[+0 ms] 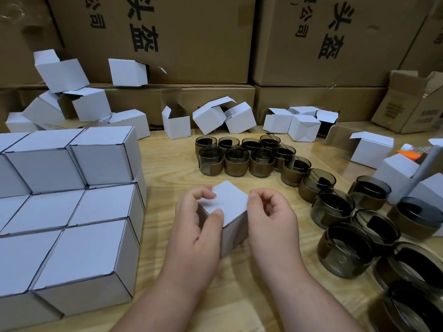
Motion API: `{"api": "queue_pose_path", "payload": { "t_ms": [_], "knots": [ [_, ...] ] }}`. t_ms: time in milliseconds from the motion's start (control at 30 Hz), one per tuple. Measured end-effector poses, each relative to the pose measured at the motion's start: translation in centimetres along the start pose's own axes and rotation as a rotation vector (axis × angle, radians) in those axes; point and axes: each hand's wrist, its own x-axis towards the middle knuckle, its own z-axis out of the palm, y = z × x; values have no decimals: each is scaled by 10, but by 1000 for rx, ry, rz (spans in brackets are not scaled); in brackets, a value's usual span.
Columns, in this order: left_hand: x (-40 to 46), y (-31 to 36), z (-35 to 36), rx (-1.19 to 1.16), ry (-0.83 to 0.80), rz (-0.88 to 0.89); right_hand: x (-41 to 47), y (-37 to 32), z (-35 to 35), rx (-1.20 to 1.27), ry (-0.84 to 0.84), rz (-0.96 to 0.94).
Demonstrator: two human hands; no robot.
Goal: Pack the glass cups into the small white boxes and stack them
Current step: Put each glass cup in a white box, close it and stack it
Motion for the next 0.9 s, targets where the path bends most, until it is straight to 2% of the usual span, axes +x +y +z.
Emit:
{"api": "queue_pose_path", "payload": {
  "t_ms": [67, 200, 367, 467, 600, 667, 767, 900],
  "knots": [
    [1, 0, -1, 7, 6, -96, 1, 0, 0, -2, 0, -5],
    [3, 0, 0, 37, -31, -123, -1, 0, -1, -19, -4, 1],
    [4, 1, -1, 13, -107, -180, -6, -4, -3, -96, -75, 108],
    [1, 4, -2, 23, -191, -194, -9, -12, -6, -15, -79, 136],
    [-3, 5, -6, -44, -234, -151, -15, -18, -8, 129, -189, 151],
    [-4, 6, -7, -102, -199, -105, -19, -21, -9, 147, -295, 76],
    [-3, 5, -8, -225, -81, -45, -27, -27, -15, 14, -464, -156],
    [3, 0, -10, -447, 2, -160, -24, -31, -27, -298, -642, -271]
  ]
}}
